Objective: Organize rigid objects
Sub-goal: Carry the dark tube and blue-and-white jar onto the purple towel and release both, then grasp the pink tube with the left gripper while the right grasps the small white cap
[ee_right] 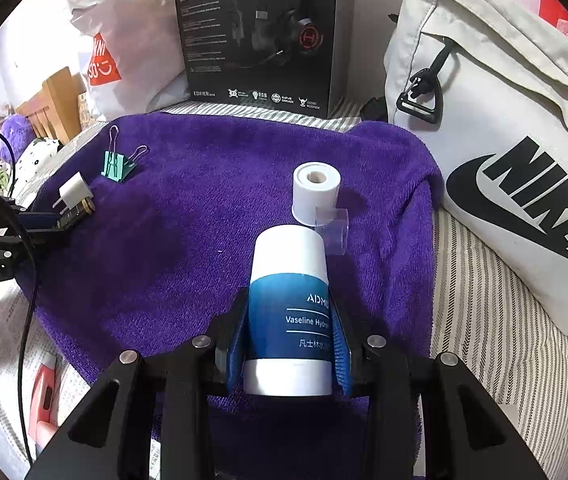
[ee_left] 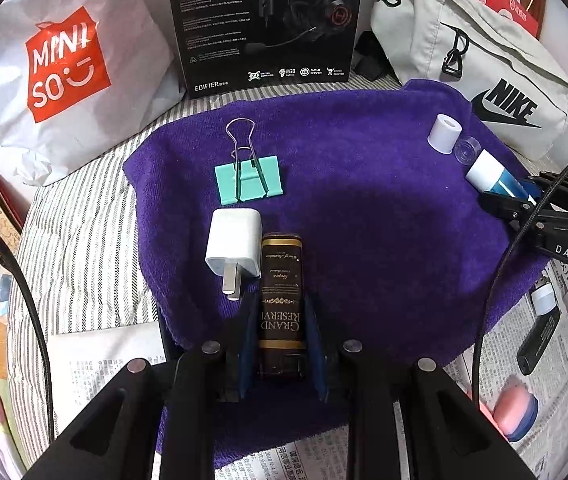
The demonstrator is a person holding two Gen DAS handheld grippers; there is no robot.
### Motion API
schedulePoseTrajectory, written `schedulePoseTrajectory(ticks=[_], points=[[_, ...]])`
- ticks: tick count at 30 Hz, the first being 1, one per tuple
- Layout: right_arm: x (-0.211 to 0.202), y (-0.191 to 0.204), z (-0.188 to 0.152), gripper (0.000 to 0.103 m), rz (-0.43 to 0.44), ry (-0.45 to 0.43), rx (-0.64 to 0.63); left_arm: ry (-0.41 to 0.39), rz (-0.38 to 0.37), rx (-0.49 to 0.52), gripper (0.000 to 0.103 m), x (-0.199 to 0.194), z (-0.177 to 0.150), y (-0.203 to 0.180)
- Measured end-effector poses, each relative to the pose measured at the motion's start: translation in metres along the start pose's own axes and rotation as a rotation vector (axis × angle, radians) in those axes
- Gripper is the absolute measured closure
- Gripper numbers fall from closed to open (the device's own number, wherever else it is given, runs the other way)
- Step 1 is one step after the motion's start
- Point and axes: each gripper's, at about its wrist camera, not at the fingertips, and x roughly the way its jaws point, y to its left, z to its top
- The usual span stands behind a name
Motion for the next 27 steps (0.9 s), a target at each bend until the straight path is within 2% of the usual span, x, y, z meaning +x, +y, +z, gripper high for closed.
schedulePoseTrajectory(ticks=[4, 7, 12, 17, 19, 23, 27], points=[[-0.002, 0.000, -0.003, 0.064, 0.009, -0.003, -0.016, 0.021, 0.011, -0.001, 0.078, -0.002, -0.001, -0.002], [-0.005, 0.001, -0.003, 0.050, 0.035, 0.002, -0.024, 0.037, 0.007, -0.029, 0.075, -0.004, -0.002, 0.002], [-0.011, -0.004, -0.004, 0.049, 0.075, 0.002, 0.004, 0.063, 0.010, -0.049, 0.072, -0.007, -0.004, 0.003], [-0.024, -0.017, -0.003, 0.045, 0.098, -0.052, 0.063, 0.050, 0.081, -0.038, 0.070, -0.024, -0.009, -0.003], [-0.026, -0.021, -0.003, 0.036, 0.121, -0.066, 0.088, 0.037, 0.107, -0.037, 0.070, -0.034, -0.013, -0.008], [-0.028, -0.021, -0.002, 0.036, 0.129, -0.081, 0.106, -0.003, 0.145, -0.048, 0.070, -0.057, -0.025, -0.020], [-0.030, -0.021, -0.001, 0.036, 0.137, -0.104, 0.117, -0.015, 0.097, -0.044, 0.064, -0.070, -0.036, -0.039]])
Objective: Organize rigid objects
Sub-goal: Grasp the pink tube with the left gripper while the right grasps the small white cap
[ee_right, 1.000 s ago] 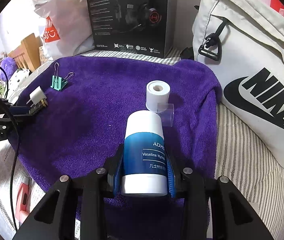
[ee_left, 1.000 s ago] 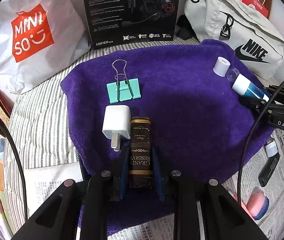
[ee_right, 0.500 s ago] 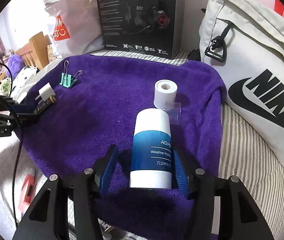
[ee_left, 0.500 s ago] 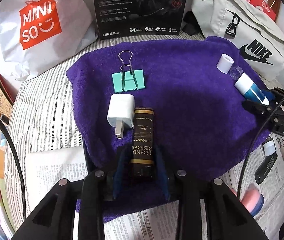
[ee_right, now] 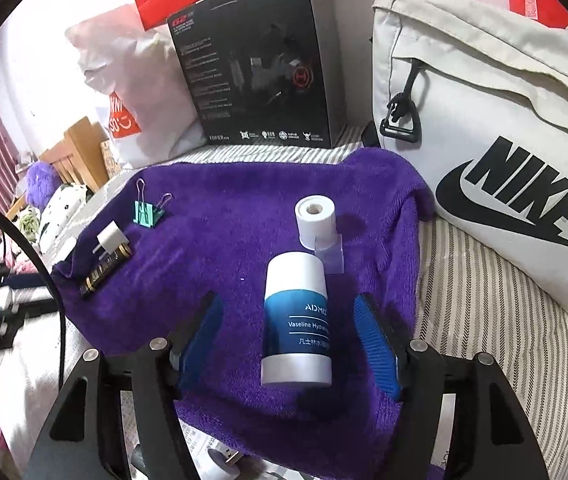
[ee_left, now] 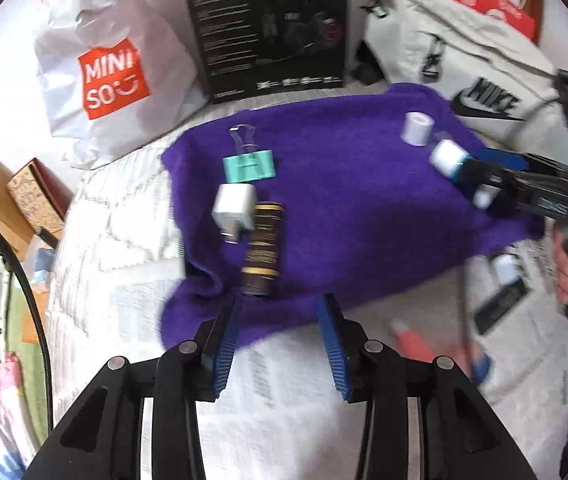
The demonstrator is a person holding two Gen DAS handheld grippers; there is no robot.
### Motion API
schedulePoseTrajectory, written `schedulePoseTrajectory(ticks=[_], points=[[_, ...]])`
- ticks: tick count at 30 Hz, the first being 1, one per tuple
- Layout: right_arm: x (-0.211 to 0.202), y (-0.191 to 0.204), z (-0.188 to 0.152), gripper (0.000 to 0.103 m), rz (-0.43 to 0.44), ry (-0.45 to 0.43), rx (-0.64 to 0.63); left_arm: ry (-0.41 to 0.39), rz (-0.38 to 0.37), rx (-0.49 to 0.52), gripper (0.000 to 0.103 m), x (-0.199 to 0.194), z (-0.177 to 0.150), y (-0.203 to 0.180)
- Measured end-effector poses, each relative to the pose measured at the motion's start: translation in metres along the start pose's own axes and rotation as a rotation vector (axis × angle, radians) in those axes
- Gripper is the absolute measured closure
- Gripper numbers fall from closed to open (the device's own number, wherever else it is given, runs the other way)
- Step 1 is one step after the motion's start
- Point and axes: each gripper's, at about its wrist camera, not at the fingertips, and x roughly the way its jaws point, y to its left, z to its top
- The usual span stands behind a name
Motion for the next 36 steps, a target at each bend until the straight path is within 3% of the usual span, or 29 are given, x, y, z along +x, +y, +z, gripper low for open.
schedulePoseTrajectory(ticks=[9, 16, 21, 27, 36], points=[[-0.004, 0.001, -0.002, 0.035, 0.014, -0.025, 0.006, 0.039, -0.095, 0.029, 0.064, 0.015, -0.021, -0.051], [-0.005, -0.004, -0.002, 0.035, 0.009, -0.025, 0.020, 0.066, -0.149, 0.030, 0.063, 0.024, -0.021, -0.065], [-0.008, -0.008, -0.002, 0.035, 0.016, -0.040, 0.032, 0.085, -0.106, 0.075, 0.062, 0.031, -0.025, -0.075], [-0.004, -0.008, -0.003, 0.035, 0.008, -0.018, 0.036, 0.089, -0.055, 0.073, 0.060, 0.024, -0.038, -0.055], [0.001, -0.001, -0.005, 0.035, 0.002, -0.003, 0.003, 0.053, -0.056, 0.030, 0.056, 0.025, -0.046, -0.045]])
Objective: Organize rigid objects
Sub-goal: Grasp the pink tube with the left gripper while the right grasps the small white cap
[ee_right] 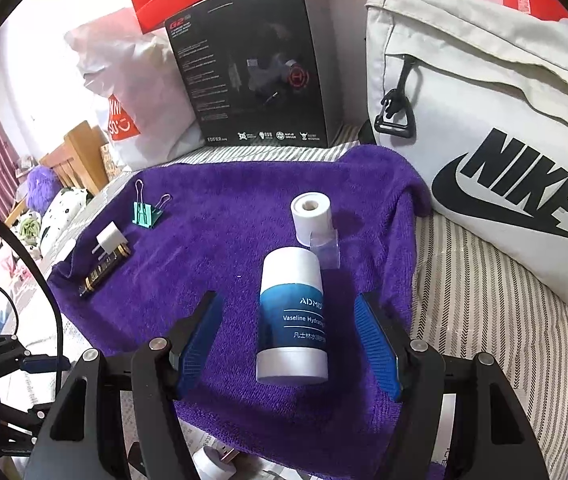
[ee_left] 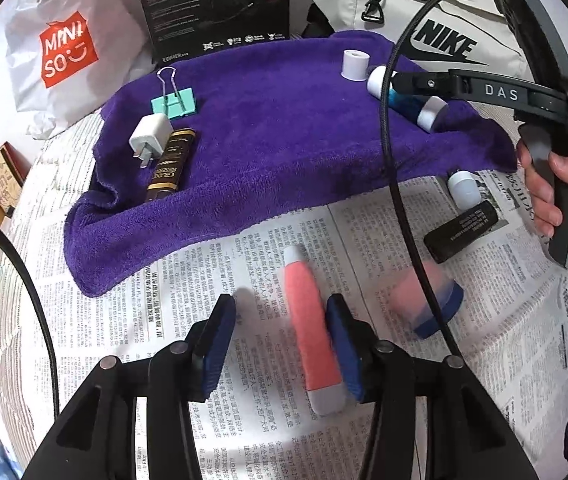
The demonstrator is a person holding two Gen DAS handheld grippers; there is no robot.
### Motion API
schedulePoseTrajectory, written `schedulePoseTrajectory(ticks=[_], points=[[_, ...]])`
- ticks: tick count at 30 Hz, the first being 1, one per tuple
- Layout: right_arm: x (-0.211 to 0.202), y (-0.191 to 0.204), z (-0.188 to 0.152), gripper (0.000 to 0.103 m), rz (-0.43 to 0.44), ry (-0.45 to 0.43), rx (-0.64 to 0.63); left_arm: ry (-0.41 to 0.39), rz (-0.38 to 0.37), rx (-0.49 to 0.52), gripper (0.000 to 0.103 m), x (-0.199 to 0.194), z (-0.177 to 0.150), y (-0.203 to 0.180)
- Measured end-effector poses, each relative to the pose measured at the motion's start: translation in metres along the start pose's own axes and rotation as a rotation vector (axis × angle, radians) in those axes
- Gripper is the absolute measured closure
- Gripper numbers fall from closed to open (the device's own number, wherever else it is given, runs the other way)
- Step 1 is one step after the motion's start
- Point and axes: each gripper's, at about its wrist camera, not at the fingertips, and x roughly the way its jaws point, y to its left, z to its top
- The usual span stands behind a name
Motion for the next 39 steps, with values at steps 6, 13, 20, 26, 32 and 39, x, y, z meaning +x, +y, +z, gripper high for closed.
schedulePoseTrajectory(ticks=[6, 13, 20, 26, 32, 39], points=[[-0.003, -0.002, 0.000, 0.035, -0.002, -0.004, 0.007, -0.002, -0.045, 0.034, 0.081, -0.005, -0.006, -0.005], [-0.017, 0.006, 0.008, 0.035, 0.075, -0.007, -0.002, -0.001, -0.045, 0.057, 0.085, -0.008, -0.009, -0.003], [-0.059, 0.023, -0.025, 0.035, 0.046, 0.016, -0.044, -0.013, -0.043, -0.005, 0.085, -0.010, -0.017, 0.023], [-0.064, 0.024, -0.071, 0.041, -0.016, 0.088, 0.039, -0.033, -0.031, 0.008, 0.085, -0.010, -0.019, 0.020], [-0.051, 0.036, -0.084, 0.049, -0.010, 0.078, 0.071, -0.050, -0.032, 0.009, 0.085, -0.012, -0.023, 0.020], [-0.032, 0.046, -0.077, 0.066, -0.101, 0.081, 0.019, -0.074, -0.047, -0.014, 0.085, -0.013, -0.026, 0.022]])
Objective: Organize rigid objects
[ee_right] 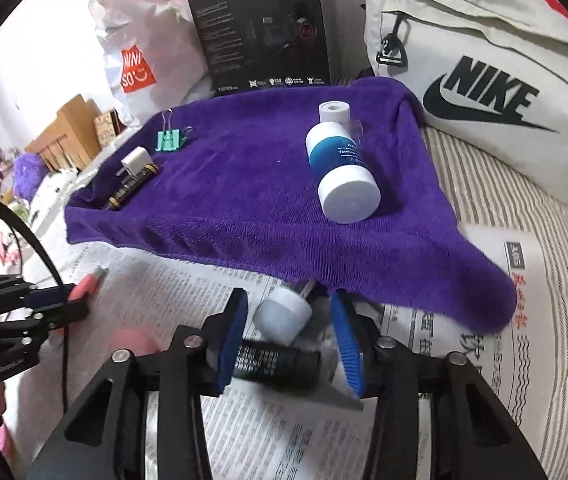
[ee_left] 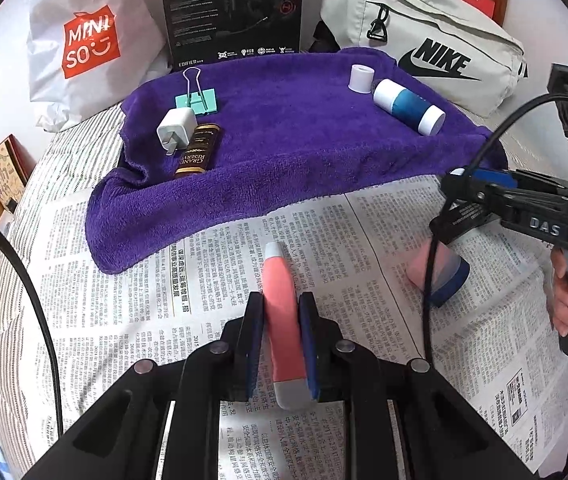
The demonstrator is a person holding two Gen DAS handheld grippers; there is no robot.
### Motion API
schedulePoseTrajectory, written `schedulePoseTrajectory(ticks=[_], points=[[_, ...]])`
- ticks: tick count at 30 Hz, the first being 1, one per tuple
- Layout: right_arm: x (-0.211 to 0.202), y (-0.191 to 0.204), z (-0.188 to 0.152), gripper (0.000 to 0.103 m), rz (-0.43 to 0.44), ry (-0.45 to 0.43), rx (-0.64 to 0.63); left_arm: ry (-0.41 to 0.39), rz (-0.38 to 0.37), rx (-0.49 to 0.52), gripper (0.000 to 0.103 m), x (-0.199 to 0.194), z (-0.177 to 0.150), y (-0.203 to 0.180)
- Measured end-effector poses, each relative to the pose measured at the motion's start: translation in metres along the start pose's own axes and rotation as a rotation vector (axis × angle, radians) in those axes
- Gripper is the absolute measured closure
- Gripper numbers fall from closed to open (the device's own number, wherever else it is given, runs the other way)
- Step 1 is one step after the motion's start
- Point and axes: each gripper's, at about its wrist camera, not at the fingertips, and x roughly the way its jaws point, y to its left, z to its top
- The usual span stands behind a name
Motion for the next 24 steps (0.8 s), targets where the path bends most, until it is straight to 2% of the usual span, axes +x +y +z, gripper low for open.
schedulePoseTrajectory(ticks=[2, 5, 8, 10, 17, 24], points=[[0.001, 0.003, 0.000, 0.074, -0.025, -0.003, -0.029, -0.002, 0.003, 0.004, 0.085, 0.000, 0.000, -0.001], [-0.004, -0.001, -0.003, 0.074, -0.032, 0.000, -0.036, -0.007, -0.004, 0.004, 0.085, -0.001, 0.000, 0.000], [-0.008, -0.016, -0.007, 0.074, -0.080, 0.008, -0.018, -0.012, -0.011, 0.004, 0.085, -0.002, -0.001, 0.000], [-0.009, -0.020, -0.009, 0.074, -0.065, -0.006, -0.015, -0.017, -0.012, -0.001, 0.085, -0.002, -0.001, 0.000], [-0.007, -0.014, -0.011, 0.074, -0.102, -0.009, -0.055, -0.068, -0.011, -0.033, 0.085, -0.004, -0.006, 0.000], [-0.007, -0.012, -0.011, 0.073, -0.108, -0.008, -0.061, -0.125, 0.023, -0.016, 0.084, -0.005, -0.012, -0.006]])
